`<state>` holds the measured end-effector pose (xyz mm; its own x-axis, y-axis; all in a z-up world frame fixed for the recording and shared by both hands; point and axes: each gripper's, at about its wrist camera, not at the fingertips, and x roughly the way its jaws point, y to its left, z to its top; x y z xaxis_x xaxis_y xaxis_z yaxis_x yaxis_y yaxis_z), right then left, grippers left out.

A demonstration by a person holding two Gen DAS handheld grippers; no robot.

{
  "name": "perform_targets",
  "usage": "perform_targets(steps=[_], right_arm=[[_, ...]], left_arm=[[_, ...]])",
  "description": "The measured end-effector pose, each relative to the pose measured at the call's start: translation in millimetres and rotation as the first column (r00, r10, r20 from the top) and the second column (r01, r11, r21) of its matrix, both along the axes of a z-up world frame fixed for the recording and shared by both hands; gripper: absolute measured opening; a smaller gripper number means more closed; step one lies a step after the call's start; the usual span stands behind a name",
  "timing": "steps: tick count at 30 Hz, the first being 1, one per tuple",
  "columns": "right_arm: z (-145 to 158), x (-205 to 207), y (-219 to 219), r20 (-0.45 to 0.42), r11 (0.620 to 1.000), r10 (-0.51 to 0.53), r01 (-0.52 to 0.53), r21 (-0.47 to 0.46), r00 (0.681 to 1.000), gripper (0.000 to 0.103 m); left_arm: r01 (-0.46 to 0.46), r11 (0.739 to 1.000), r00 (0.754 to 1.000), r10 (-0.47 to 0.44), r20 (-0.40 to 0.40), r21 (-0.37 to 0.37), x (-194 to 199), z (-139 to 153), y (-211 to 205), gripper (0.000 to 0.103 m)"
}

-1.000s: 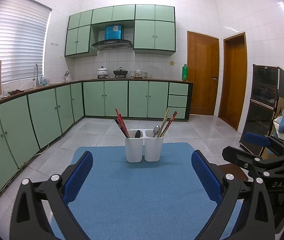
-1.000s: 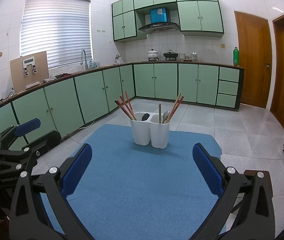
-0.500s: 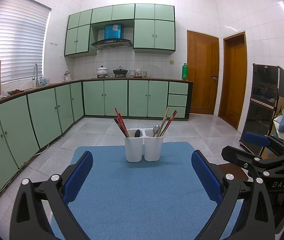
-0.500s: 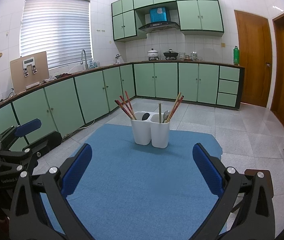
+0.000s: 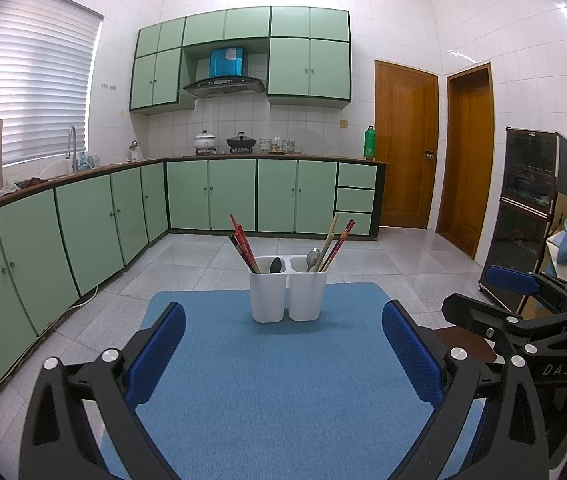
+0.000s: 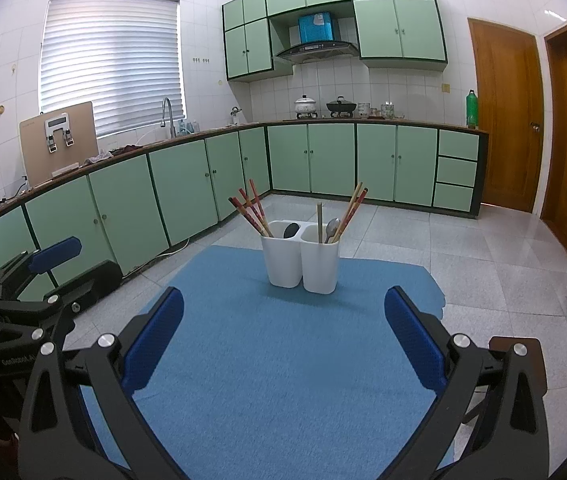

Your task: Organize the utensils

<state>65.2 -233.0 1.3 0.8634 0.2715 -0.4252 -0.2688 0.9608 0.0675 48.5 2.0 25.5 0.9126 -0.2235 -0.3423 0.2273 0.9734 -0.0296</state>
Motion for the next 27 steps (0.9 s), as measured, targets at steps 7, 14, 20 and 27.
perform_targets(steps=[7,14,20,27], right_arm=[[-2.0,0.7,0.9,-0.002,1.0,0.002,-0.002,0.0,1.0,0.098],[-7.7,1.2,2.3,-0.006,1.0,0.003,-0.003,0.002,1.0,0.098],[-6.7,1.8,1.3,-0.007,1.0,0.003,-0.003,0.002,1.0,0.098],[-6.9,1.7,1.2,-0.008,1.0,0.003,-0.003,0.002,1.0,0.098]], left_arm=[[-0.002,1.0,1.0,0.002,-0.003,-0.001,0.8,-2.2,1.2,0.097],[-0.002,1.0,1.0,0.002,-0.004,-0.002,1.5,-3.2,2.5,0.097],[-0.002,1.0,1.0,0.002,-0.005,-0.002,1.2,-3.2,3.2,0.097],[-0.002,1.0,1.0,0.002,-0.005,-0.001,1.7,-2.7,2.4,0.097]])
